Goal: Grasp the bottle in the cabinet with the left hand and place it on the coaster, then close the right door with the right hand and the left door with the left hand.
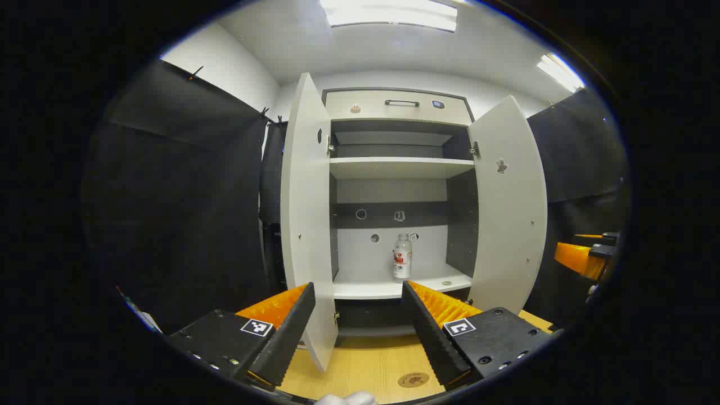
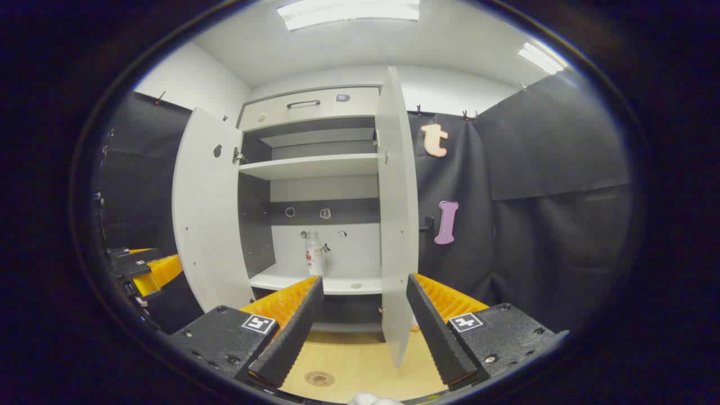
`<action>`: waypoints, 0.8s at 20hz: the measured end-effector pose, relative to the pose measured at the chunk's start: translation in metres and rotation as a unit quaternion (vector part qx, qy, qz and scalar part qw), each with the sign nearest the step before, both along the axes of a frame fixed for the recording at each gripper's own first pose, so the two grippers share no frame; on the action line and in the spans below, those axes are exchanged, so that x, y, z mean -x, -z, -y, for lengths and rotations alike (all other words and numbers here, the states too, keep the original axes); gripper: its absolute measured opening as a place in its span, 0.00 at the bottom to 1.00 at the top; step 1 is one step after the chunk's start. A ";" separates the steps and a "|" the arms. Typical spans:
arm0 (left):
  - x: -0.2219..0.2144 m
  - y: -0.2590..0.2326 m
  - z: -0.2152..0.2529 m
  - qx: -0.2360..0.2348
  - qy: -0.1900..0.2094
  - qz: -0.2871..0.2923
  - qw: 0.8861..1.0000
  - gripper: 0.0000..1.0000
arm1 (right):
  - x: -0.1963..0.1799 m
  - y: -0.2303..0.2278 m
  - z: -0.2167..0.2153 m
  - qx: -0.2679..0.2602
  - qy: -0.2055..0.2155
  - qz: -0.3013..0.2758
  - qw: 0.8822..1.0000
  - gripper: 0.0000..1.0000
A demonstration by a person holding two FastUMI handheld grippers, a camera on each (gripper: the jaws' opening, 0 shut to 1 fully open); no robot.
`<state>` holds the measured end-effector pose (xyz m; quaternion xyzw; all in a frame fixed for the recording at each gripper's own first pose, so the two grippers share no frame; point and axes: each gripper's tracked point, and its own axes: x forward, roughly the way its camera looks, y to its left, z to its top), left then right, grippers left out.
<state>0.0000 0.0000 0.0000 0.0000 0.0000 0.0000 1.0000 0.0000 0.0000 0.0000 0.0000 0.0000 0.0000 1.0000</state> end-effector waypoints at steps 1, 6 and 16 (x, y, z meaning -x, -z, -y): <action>0.001 0.001 -0.002 -0.002 -0.001 -0.001 1.000 0.94 | -0.001 0.001 -0.002 0.003 0.001 -0.001 1.000 0.97; 0.004 0.006 -0.012 -0.003 -0.005 -0.002 1.000 0.94 | -0.001 0.012 -0.012 0.005 -0.003 -0.004 1.000 0.97; -0.002 0.009 -0.010 0.003 0.007 0.001 1.000 0.94 | -0.009 0.015 -0.008 0.010 0.011 -0.008 1.000 0.97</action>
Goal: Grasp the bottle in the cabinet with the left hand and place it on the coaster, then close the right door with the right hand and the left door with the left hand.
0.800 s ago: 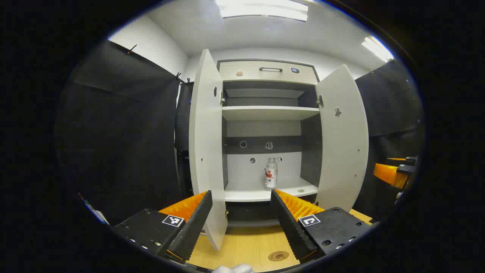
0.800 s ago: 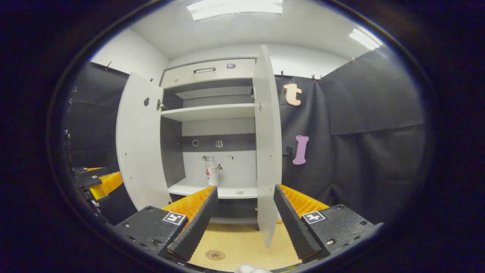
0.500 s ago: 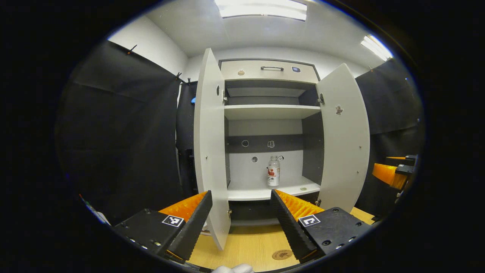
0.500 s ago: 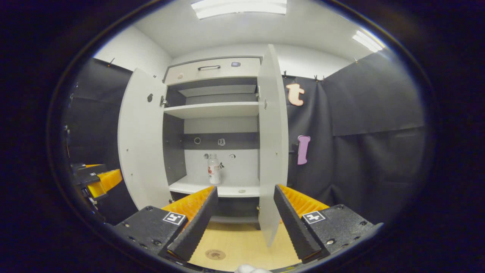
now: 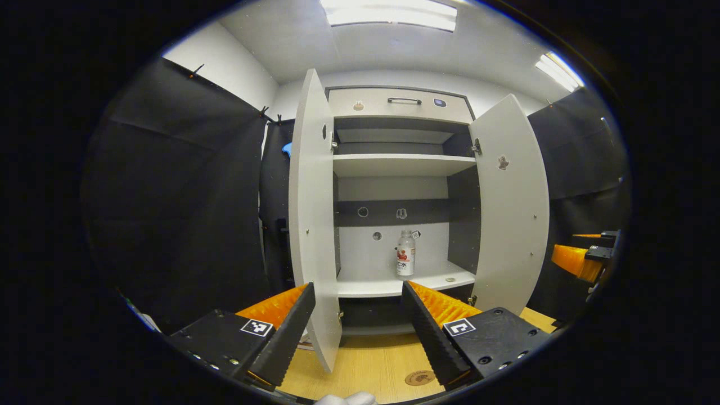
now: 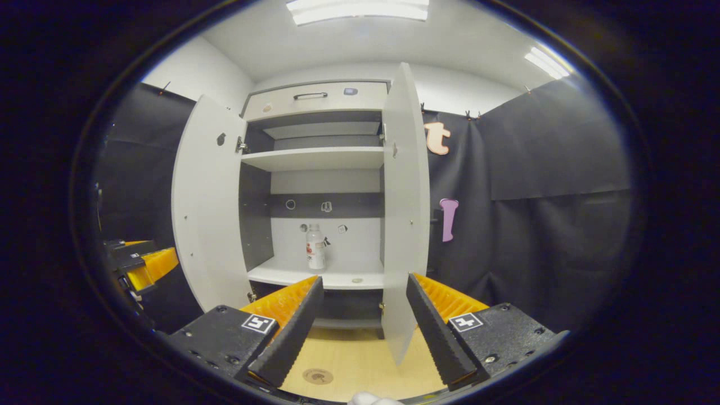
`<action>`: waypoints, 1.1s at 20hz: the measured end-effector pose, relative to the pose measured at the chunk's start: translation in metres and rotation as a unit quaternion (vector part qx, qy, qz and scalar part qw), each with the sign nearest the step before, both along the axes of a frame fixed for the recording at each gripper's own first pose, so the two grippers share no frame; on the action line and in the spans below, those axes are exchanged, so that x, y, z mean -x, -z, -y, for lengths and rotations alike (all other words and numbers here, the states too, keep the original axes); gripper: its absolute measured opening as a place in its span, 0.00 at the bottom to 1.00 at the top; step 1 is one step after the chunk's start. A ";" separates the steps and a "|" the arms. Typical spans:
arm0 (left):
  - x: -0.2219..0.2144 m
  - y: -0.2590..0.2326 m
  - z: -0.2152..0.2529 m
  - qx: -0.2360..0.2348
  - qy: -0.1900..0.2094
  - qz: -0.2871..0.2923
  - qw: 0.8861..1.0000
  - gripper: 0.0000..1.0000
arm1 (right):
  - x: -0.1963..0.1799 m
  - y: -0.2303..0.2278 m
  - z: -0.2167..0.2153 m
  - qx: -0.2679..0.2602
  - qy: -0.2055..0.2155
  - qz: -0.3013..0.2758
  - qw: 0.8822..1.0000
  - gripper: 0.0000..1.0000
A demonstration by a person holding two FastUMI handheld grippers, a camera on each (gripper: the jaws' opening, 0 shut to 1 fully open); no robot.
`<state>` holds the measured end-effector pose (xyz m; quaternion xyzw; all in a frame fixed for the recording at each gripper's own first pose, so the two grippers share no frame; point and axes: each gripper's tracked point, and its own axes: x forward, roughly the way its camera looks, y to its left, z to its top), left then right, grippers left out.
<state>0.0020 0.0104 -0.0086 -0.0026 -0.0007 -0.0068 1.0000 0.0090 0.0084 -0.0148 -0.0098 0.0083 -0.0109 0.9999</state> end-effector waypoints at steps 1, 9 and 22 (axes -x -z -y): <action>-0.006 0.000 0.002 -0.002 0.001 0.000 1.000 0.94 | -0.001 0.000 0.001 -0.001 0.000 -0.003 1.000 0.97; -0.120 0.010 0.051 0.003 0.009 0.009 1.000 0.94 | -0.010 0.005 0.022 0.004 -0.010 -0.030 1.000 0.97; -0.346 0.045 0.136 -0.010 -0.006 -0.018 1.000 0.96 | -0.020 -0.009 0.091 0.028 0.038 -0.037 0.998 0.97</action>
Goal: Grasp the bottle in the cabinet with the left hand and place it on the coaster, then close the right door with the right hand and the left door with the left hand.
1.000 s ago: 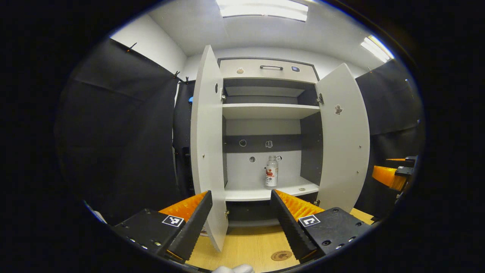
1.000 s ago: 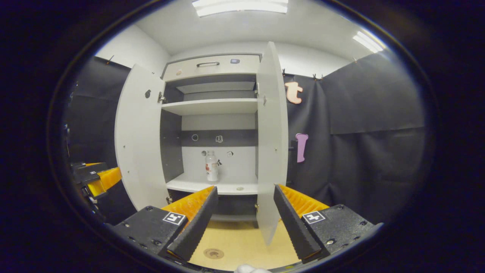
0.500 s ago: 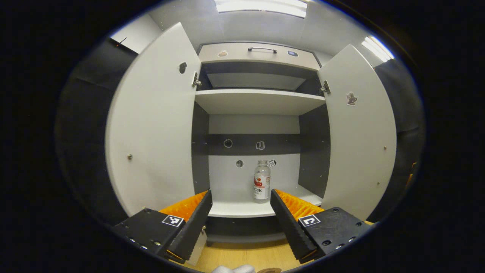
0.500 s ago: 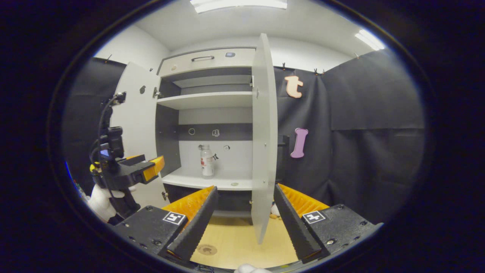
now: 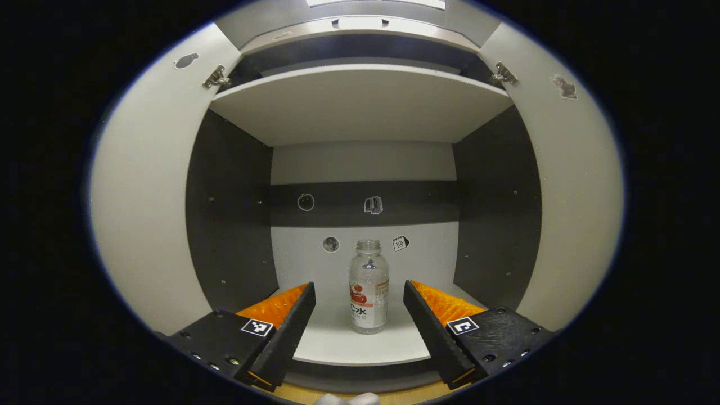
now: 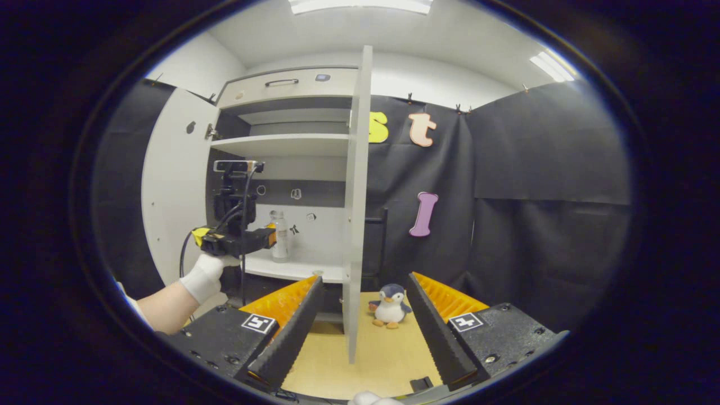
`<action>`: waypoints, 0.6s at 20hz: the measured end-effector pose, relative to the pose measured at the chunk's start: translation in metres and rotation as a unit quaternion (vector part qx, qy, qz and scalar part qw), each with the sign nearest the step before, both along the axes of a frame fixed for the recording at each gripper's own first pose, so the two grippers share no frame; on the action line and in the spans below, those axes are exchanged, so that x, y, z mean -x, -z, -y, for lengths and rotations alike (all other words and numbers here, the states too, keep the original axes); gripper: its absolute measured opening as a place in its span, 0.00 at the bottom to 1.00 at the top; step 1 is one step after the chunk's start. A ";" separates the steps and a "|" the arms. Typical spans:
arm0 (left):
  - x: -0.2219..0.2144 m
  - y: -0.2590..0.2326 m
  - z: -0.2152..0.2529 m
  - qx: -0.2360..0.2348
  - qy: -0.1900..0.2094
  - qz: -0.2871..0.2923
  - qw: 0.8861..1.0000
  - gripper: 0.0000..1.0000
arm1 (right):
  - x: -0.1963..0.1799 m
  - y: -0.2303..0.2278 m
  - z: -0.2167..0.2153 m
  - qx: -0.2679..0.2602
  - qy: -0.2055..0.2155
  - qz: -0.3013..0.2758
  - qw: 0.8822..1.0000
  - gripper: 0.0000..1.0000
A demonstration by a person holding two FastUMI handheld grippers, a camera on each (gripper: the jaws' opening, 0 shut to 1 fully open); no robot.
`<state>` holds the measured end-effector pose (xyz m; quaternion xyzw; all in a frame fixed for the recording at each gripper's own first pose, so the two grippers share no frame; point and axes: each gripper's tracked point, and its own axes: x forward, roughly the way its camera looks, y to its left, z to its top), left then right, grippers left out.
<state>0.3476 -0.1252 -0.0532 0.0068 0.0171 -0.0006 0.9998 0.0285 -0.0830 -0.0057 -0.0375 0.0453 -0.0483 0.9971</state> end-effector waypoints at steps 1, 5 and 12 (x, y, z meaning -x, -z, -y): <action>-0.013 0.003 0.001 -0.003 -0.004 -0.003 1.000 0.96 | 0.000 0.000 0.002 0.000 0.002 0.000 1.000 0.97; -0.054 0.004 0.007 -0.008 -0.006 0.004 1.000 0.96 | -0.003 0.004 0.009 0.004 0.007 -0.008 1.000 0.97; -0.103 0.028 0.010 0.006 -0.006 -0.033 0.999 0.96 | -0.013 0.008 0.018 0.005 0.013 -0.015 1.000 0.97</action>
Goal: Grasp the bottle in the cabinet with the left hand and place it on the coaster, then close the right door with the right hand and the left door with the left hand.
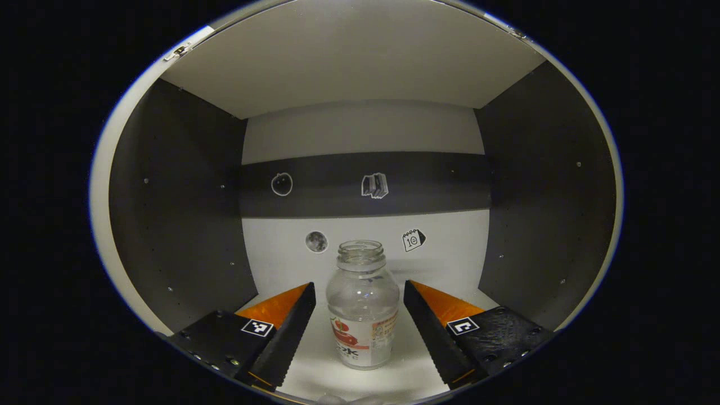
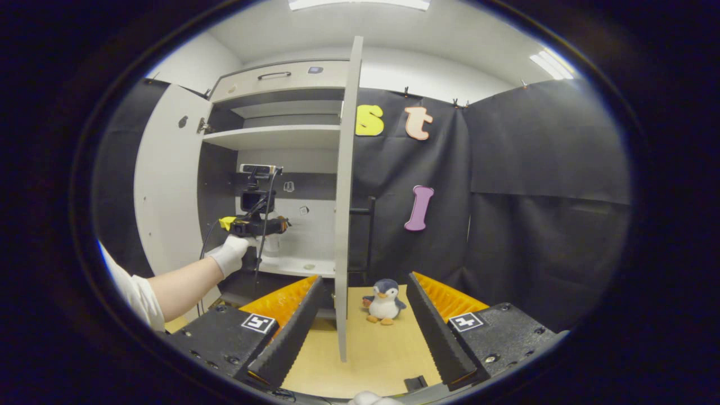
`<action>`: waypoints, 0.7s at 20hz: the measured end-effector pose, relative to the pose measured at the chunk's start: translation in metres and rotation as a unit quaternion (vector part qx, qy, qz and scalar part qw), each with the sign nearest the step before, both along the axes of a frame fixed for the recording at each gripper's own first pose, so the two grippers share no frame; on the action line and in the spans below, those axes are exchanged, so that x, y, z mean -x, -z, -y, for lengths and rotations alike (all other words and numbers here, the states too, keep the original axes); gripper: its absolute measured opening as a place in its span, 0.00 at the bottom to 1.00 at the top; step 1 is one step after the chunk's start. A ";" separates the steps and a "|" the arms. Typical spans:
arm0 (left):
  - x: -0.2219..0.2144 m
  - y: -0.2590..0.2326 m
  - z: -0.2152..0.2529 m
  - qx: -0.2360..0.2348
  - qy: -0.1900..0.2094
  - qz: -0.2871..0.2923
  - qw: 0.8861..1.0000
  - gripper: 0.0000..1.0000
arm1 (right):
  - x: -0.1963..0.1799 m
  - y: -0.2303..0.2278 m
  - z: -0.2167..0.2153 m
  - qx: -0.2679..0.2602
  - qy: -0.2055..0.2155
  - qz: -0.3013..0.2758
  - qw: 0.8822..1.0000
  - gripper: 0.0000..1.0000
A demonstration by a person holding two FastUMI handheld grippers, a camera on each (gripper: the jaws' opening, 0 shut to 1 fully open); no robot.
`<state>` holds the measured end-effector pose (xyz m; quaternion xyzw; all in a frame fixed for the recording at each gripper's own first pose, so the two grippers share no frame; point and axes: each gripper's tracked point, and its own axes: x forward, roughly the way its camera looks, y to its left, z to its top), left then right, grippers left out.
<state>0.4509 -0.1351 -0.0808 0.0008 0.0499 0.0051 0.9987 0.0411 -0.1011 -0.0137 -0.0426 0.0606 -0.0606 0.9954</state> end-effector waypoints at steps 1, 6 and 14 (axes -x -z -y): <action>-0.004 0.001 -0.002 -0.002 -0.005 0.000 1.000 0.96 | -0.001 0.001 0.002 0.001 0.001 0.000 1.000 0.98; -0.011 0.007 0.001 -0.002 0.003 -0.003 1.000 0.78 | -0.006 0.005 0.008 -0.006 0.002 -0.005 1.000 0.98; 0.084 -0.050 -0.019 -0.021 0.031 0.043 0.998 0.76 | -0.003 0.004 0.003 -0.020 -0.004 0.010 1.000 0.97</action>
